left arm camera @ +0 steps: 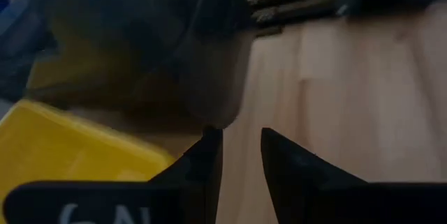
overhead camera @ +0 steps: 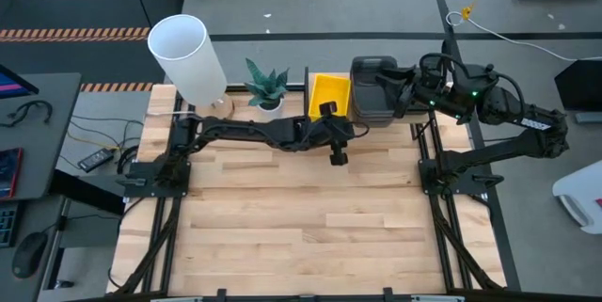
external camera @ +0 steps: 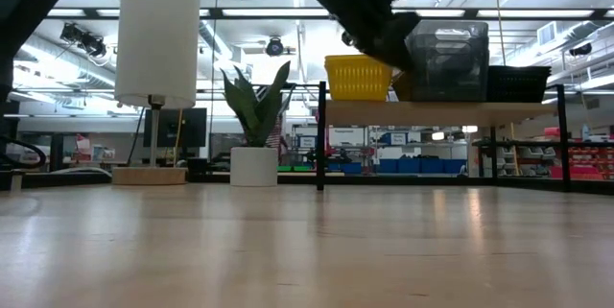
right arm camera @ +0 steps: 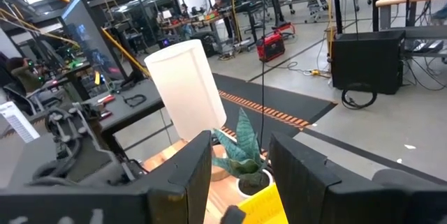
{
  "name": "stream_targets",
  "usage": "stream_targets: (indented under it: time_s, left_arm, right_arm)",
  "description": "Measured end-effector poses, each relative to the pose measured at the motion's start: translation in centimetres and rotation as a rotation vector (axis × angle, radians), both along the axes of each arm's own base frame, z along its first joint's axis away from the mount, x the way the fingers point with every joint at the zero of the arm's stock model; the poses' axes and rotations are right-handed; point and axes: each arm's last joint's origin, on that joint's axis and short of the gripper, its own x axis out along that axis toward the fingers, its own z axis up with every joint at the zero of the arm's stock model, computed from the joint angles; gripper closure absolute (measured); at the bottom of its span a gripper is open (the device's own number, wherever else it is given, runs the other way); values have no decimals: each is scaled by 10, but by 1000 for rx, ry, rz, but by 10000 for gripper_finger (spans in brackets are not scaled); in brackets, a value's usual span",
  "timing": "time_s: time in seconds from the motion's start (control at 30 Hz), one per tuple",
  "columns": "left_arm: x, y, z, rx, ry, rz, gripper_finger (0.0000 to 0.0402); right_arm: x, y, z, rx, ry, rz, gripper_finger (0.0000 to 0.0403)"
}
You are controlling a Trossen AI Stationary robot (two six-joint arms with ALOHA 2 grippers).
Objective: Stack baskets on shelf by color
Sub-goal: Put the stacked yellow bins on the shelf, then return to Home Position
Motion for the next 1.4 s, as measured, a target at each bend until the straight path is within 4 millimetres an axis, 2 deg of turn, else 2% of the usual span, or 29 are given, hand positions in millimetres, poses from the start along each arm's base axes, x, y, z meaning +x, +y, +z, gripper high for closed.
stream_targets:
  time_s: [0.33,0.5,0.6,0.67,0.77,0.87,1.03,1.23,1.4]
  left_arm:
    - [2,16,0,112,-2,65,297]
    - [2,11,5,117,-34,79,297]
    - [-2,-4,22,162,-17,129,297]
    - [-7,-14,41,159,-48,135,299]
    - [-21,-22,63,38,-102,73,308]
    - [-33,-21,79,-56,-123,22,323]
    - [-50,-22,93,-66,-83,-1,355]
    - [-60,-27,97,-153,-32,-98,391]
    - [-65,-32,98,-179,-7,-101,394]
  right_arm:
    - [0,0,0,-7,3,8,253]
    - [0,0,0,-9,4,19,253]
    - [-1,1,1,-17,4,31,253]
    - [-7,2,3,-26,-8,31,253]
    - [-22,3,7,-63,-21,31,253]
    - [-35,4,5,-77,14,41,253]
    - [-49,6,-15,-62,2,63,253]
    - [-57,9,-43,-67,-146,126,253]
    - [-56,12,-77,-68,-270,238,253]
